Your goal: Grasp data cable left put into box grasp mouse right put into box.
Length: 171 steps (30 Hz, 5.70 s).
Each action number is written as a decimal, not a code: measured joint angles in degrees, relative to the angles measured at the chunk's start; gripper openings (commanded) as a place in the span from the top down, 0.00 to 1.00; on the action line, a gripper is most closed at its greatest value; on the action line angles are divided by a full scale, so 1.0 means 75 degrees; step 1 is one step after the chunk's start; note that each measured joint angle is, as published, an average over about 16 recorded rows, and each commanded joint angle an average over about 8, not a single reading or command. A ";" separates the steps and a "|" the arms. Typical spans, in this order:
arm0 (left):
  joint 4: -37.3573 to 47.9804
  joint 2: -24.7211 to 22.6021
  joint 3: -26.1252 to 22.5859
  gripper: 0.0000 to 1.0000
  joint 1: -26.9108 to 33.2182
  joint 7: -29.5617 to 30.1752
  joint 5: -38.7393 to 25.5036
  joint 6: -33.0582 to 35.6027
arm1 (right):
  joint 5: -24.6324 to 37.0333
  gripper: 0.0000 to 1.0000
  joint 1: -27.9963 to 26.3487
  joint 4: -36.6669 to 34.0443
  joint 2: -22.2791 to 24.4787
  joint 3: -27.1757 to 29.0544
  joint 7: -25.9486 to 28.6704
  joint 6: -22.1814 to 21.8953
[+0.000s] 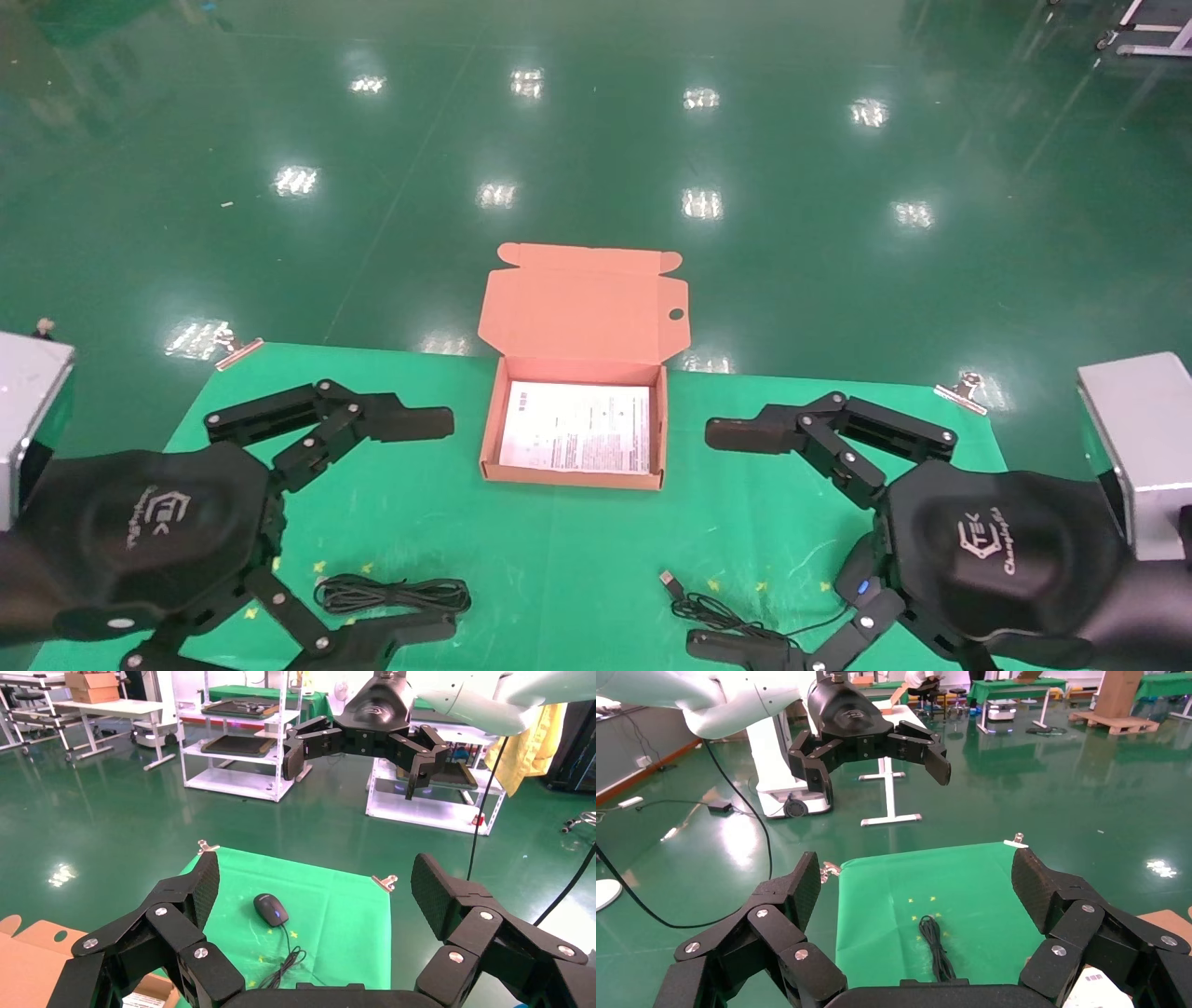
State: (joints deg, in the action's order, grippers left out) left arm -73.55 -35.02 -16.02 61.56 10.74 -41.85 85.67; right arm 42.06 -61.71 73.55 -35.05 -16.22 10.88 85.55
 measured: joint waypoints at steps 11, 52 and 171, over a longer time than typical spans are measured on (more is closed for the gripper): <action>0.0003 -0.0003 -0.0001 0.00 0.0003 -0.0001 -0.0003 -0.0003 | -0.0002 0.00 0.0001 0.0000 0.0000 0.0002 -0.0001 0.0001; -0.0499 -0.1154 -0.3093 0.00 0.2410 0.1061 -0.6638 0.0043 | 0.6325 0.00 -0.2300 0.0559 -0.0666 -0.2825 -0.2504 0.0219; 0.3158 -0.2765 -0.3713 1.00 0.3172 0.1002 -0.9773 -0.2537 | 1.0387 1.00 -0.2828 -0.1098 -0.2746 -0.3122 0.1308 -0.2581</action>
State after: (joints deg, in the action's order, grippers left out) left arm -49.86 -55.76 -43.87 85.35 18.26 -115.15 66.65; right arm 119.96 -82.92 65.32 -55.64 -39.63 20.69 66.19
